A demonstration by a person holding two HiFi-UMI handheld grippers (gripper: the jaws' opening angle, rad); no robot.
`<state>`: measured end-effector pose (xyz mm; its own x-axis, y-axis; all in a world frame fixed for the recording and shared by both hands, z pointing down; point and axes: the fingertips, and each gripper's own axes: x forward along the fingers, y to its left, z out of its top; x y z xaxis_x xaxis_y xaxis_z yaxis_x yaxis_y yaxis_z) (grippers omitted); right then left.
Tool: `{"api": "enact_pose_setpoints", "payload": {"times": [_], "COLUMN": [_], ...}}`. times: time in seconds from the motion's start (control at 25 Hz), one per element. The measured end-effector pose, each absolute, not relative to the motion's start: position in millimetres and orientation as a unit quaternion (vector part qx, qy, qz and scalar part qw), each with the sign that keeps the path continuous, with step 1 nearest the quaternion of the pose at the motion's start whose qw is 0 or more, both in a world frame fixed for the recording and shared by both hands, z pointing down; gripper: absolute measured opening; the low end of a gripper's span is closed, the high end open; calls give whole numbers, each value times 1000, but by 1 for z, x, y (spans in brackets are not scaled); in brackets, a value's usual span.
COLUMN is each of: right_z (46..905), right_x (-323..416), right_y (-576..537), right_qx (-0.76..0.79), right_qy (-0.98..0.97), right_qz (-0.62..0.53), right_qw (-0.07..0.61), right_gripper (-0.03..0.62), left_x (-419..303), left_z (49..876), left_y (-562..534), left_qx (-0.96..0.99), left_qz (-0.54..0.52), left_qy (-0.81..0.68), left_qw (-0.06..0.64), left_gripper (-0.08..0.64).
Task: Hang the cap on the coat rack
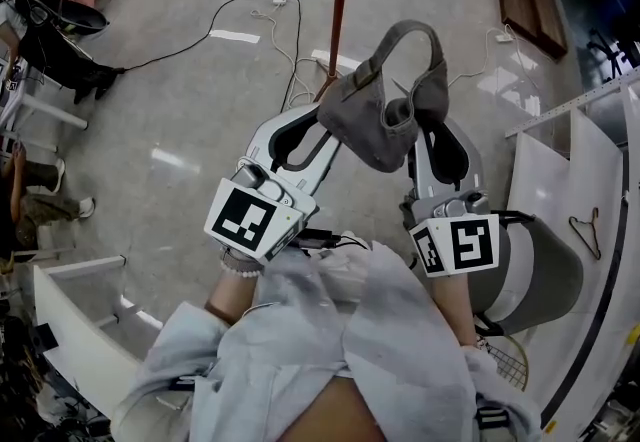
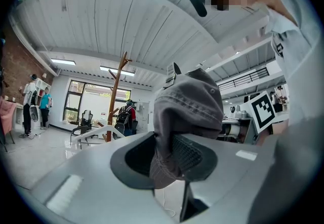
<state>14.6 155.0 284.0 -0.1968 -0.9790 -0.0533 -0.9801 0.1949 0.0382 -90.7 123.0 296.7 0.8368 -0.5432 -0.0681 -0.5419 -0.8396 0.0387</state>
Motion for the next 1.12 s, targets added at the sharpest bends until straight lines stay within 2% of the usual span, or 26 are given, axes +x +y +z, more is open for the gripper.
{"api": "enact_pose_setpoints", "payload": {"times": [0.28, 0.6, 1.12], "right_z": [287, 287, 286], "right_x": [7, -8, -3], "right_y": [167, 169, 128], "right_qx": [-650, -648, -624], "right_qy": [759, 760, 780], "right_qz": [33, 39, 45], "right_qw": [13, 15, 19], "right_gripper": [69, 69, 69], "left_x": [-97, -113, -110], "left_z": [303, 301, 298], "left_y": [137, 135, 100], "left_qx": [962, 959, 951], "left_qz": [-18, -43, -48], "left_qy": [-273, -279, -306], "left_qw": [17, 5, -11], "left_gripper": [101, 101, 101]}}
